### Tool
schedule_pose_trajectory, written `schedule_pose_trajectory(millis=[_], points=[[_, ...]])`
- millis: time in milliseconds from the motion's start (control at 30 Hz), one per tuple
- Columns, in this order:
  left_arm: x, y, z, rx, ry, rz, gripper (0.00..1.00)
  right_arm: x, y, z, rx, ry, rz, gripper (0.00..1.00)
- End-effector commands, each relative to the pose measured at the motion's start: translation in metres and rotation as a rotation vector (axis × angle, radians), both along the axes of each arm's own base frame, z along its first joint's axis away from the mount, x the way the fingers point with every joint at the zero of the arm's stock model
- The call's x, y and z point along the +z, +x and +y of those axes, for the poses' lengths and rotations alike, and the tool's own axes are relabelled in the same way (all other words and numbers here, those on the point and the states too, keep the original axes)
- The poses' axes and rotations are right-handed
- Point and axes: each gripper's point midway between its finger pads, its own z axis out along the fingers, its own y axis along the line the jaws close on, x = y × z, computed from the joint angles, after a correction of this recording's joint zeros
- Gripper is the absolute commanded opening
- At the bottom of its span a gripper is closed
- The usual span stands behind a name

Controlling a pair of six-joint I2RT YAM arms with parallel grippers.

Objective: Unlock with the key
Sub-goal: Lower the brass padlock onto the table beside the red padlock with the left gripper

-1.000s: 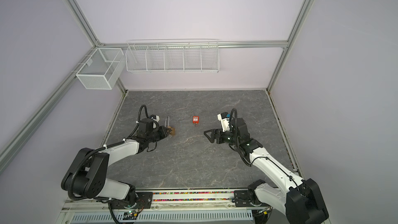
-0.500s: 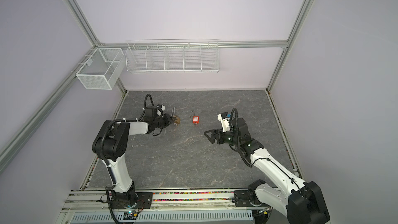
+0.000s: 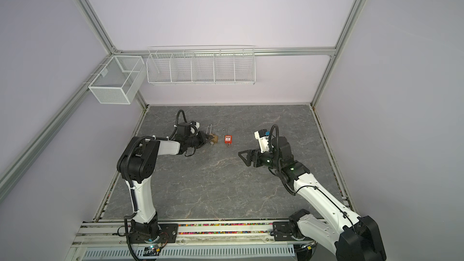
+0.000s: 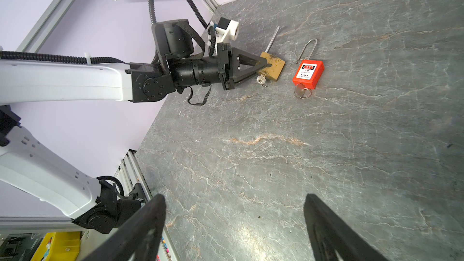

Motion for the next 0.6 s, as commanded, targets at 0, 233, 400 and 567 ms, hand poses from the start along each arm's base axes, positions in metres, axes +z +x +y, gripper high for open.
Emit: schedule_pose_trajectory(millis=[0, 233, 400, 567], points=[[-0.047, -0.032, 0.016, 0.036, 0.091, 0.175, 0.15, 0.010, -0.003, 0.002, 0.021, -0.003, -0.024, 0.88], [-0.048, -0.033, 0.020, 0.018, 0.152, 0.184, 0.40, 0.015, -0.003, 0.001, 0.022, -0.007, -0.025, 0.88], [-0.036, -0.034, 0.027, 0.007, 0.204, 0.154, 0.52, 0.010, -0.002, 0.000, 0.006, 0.006, -0.018, 0.88], [-0.032, -0.041, 0.037, 0.013, 0.268, 0.162, 0.64, 0.003, 0.001, 0.003, 0.010, 0.008, -0.001, 0.88]])
